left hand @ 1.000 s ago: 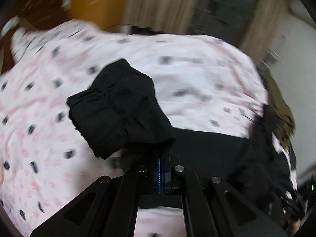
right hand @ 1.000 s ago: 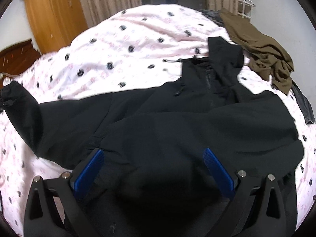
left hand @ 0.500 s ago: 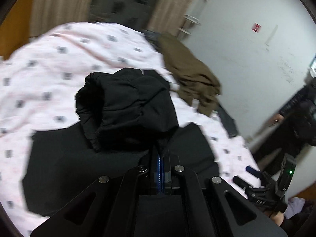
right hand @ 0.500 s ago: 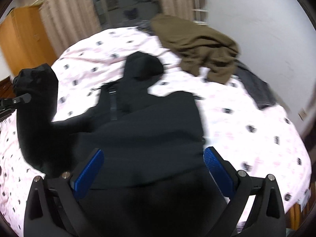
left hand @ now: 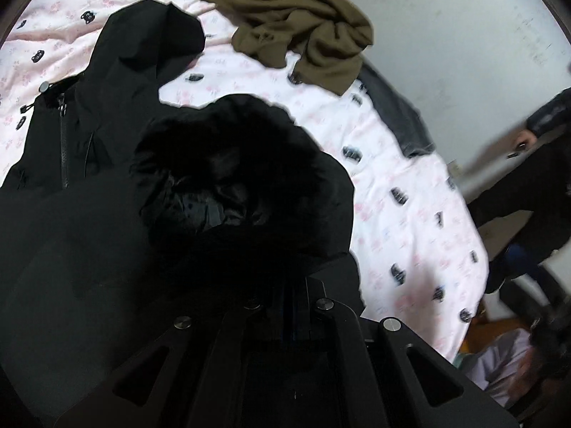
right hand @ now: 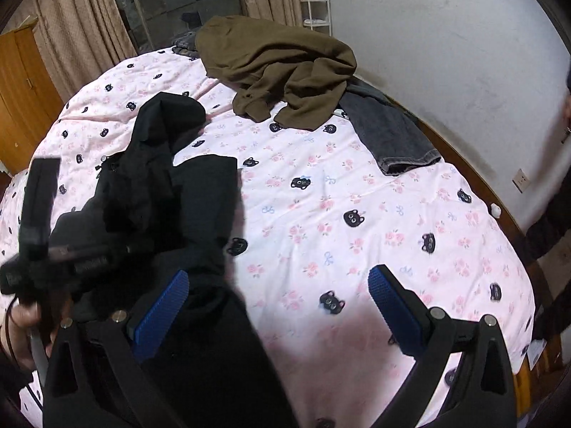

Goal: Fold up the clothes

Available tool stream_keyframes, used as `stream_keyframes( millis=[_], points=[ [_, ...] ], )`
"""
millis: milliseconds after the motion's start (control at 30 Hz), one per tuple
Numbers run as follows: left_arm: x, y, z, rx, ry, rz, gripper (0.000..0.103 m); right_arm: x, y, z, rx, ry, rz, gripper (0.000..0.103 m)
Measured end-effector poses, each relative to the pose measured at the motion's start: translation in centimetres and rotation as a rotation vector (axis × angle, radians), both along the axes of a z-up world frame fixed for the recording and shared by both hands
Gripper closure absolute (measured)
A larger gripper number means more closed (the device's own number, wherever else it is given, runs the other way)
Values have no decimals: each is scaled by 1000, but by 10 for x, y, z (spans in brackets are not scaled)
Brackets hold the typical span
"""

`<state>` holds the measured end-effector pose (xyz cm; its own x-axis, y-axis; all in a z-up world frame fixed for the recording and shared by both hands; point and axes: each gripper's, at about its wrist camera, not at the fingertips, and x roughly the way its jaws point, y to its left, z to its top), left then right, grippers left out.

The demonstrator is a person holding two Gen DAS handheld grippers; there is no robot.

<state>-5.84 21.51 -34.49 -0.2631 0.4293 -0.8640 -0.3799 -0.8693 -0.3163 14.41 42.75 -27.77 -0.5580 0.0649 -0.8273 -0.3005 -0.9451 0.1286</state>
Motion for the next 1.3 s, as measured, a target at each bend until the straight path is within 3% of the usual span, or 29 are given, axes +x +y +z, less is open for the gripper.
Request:
stream_keyframes(
  millis=[67,200,300,333,433,500,567,600,667,700,767,900,967,1000,1033,1100,1133,1167,1200,1300],
  points=[
    [14,-4,18,-11,38,-1,99,-12,5,1,-15,6,25,1],
    [39,-14,47,-34,63,-56,74,-42,8,10,-66,44,92,1],
    [59,-34,67,-69,90,-60,53,-74,-12,29,-99,104,213,1],
    [65,-40,72,-79,92,-51,51,-84,-23,36,-106,122,266,1],
    [77,-74,87,-91,115,26,49,-114,-65,55,-131,169,441,1],
    [77,-108,85,-128,134,127,44,-130,-104,61,-143,187,577,4],
    [69,-140,75,-159,123,224,44,-140,-137,59,-129,183,680,24],
    [64,-156,68,-158,109,269,44,-147,-153,50,-121,151,726,31],
    [54,-187,53,-149,75,345,44,-160,-183,30,-106,78,812,67],
    [51,-200,45,-146,60,373,44,-168,-189,14,-103,19,829,74],
    [45,-220,27,-150,26,410,44,-181,-184,-28,-99,-119,802,79],
    [35,-243,-13,-177,-49,432,44,-187,-141,-96,-46,-307,669,81],
    [31,-244,-31,-177,-94,404,44,-188,-121,-107,-99,-352,632,82],
    [30,-244,-38,-173,-114,387,44,-189,-112,-112,-129,-372,614,81],
    [30,-244,-40,-176,-114,372,44,-201,-109,-101,-142,-328,609,78],
    [30,-242,-34,-169,-96,345,44,-227,-106,-73,-161,-218,604,59],
    [28,-242,-32,-159,-89,335,44,-240,-105,-59,-170,-162,601,21],
    [26,-241,-29,-150,-82,325,44,-253,-103,-46,-180,-107,597,0],
    [24,-241,-27,-140,-75,316,44,-267,-101,-32,-189,-52,593,0],
    [17,-234,-21,-136,-43,284,44,-344,-90,-26,-327,-21,498,0]
  ],
)
